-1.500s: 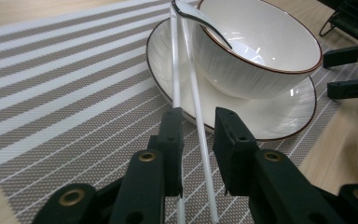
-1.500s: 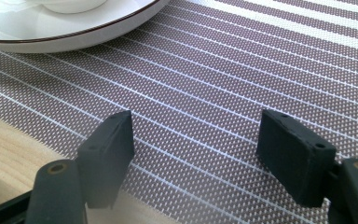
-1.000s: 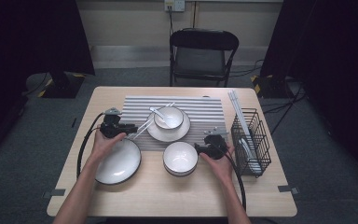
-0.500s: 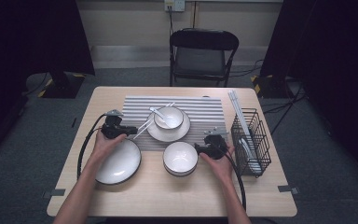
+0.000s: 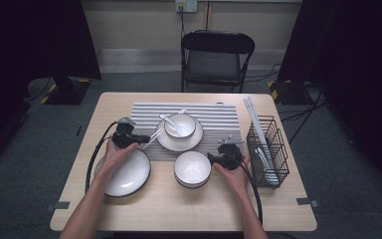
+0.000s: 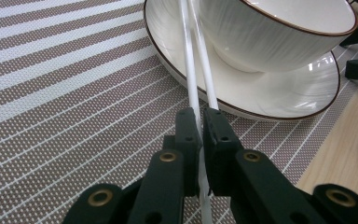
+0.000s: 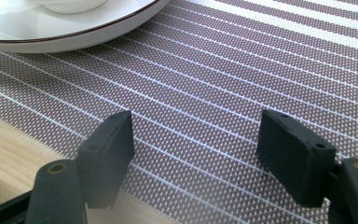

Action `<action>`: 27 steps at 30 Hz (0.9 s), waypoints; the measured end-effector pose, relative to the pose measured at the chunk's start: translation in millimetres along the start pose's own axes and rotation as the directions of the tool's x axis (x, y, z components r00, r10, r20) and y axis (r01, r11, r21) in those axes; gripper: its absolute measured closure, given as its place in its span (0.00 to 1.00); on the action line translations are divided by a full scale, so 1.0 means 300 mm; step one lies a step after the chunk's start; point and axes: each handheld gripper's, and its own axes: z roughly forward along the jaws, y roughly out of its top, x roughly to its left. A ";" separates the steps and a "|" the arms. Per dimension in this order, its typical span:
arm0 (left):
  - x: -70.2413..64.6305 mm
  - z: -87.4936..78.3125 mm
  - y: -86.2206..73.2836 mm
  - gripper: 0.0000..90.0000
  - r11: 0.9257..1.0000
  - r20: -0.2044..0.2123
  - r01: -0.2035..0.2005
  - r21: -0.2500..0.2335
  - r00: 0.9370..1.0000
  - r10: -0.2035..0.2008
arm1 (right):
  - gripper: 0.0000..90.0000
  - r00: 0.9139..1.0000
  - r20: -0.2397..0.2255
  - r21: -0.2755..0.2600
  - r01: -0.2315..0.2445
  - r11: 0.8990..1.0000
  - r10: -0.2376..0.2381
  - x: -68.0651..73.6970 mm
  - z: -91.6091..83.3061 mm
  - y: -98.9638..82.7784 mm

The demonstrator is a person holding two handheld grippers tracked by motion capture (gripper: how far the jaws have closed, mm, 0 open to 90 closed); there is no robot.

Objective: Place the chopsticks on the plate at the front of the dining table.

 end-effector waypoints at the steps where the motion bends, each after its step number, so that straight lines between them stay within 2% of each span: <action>1: 0.000 0.001 0.000 0.95 1.000 0.006 0.002 -0.002 1.000 -0.002 | 0.30 1.000 -0.001 -0.001 0.000 1.000 0.000 0.000 0.000 0.000; 9: -0.008 -0.022 0.007 0.88 1.000 0.020 -0.010 -0.027 1.000 0.011 | 0.30 1.000 -0.001 -0.001 0.000 1.000 0.000 0.000 0.000 0.000; 15: 0.011 -0.048 -0.001 0.87 1.000 -0.006 -0.006 -0.019 1.000 0.006 | 0.30 1.000 -0.001 -0.001 0.000 1.000 0.000 0.000 0.000 0.000; 22: 0.027 -0.071 -0.008 0.85 1.000 -0.032 0.008 -0.030 0.999 -0.009 | 0.30 1.000 0.000 0.000 0.000 1.000 0.000 0.000 0.000 0.000; 25: 0.038 -0.066 -0.021 0.87 1.000 -0.044 0.020 -0.014 0.999 -0.020 | 0.30 1.000 0.000 0.000 0.001 1.000 -0.001 0.000 0.000 0.000; 27: 0.043 -0.061 -0.032 0.86 0.999 -0.036 0.035 -0.018 0.999 -0.036 | 0.30 1.000 0.000 0.000 0.000 1.000 0.000 0.000 0.000 0.000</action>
